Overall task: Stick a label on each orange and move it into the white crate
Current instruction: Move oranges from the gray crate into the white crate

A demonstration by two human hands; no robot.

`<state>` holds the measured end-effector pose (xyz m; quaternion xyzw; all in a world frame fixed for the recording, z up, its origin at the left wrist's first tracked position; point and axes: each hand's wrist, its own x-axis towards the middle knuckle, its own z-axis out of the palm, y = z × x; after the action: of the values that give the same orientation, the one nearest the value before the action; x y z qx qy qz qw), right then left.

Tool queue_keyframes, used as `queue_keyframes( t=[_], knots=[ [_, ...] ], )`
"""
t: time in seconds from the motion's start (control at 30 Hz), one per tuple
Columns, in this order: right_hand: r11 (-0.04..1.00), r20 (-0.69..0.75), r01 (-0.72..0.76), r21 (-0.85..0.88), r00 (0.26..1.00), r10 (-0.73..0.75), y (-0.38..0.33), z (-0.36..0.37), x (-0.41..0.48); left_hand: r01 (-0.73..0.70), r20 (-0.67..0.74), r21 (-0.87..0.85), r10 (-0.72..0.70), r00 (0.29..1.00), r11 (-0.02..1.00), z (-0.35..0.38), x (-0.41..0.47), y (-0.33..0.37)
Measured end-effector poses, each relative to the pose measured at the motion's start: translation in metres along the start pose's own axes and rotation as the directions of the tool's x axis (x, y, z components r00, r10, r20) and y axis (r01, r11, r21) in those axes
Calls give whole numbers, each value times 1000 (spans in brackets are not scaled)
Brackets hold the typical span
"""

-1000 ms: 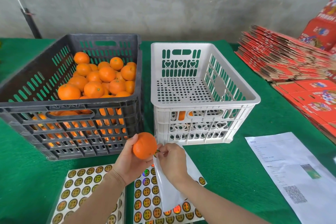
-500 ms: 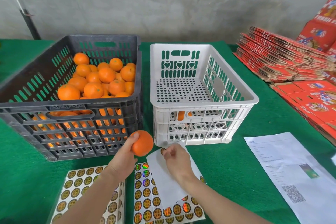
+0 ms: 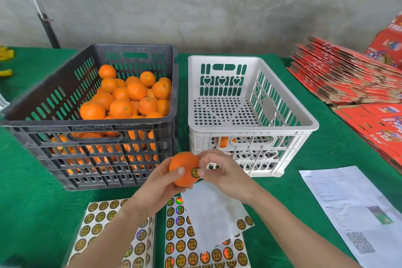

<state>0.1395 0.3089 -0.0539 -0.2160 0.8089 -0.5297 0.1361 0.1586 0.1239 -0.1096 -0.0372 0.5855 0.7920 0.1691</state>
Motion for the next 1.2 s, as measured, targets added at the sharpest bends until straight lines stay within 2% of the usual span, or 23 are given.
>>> queue_keyframes(
  t=[0.23,0.47,0.63,0.7,0.8,0.9,0.97,1.03,1.1,1.17,1.2],
  knots=[
    [996,16,10,-87,1000,-8,-3,-5,0,-11,21,-18,11,1000,1000,5,-1,5],
    [988,-155,9,-152,987,-33,-1,4,0,-22,26,-67,24,999,998,12,2,3],
    [1000,-308,11,26,951,-3,2,14,-4,-47,40,-127,53,998,991,15,2,7],
    [991,-332,-8,135,942,53,2,13,-6,-61,69,-107,69,995,992,13,0,10],
    [974,-245,-79,214,960,132,-2,3,-11,-83,111,6,81,990,997,12,-4,18],
    [995,-67,5,101,998,2,-9,-5,-19,-133,121,140,117,986,981,21,-9,30],
    [996,-21,86,-3,996,-86,-16,-5,-20,-169,81,207,155,985,964,32,-13,43],
    [987,-96,126,-105,986,-136,-25,-6,-17,-241,59,408,239,969,880,44,-17,61],
    [973,-204,167,-156,959,-198,-37,-16,-9,-382,99,647,424,900,660,52,-16,83],
    [958,-287,191,-212,925,-248,-48,-39,7,-502,109,744,661,742,441,51,-5,110],
    [958,-320,163,-236,918,-235,-52,-55,20,-496,101,809,756,646,316,45,5,123]
  ],
)
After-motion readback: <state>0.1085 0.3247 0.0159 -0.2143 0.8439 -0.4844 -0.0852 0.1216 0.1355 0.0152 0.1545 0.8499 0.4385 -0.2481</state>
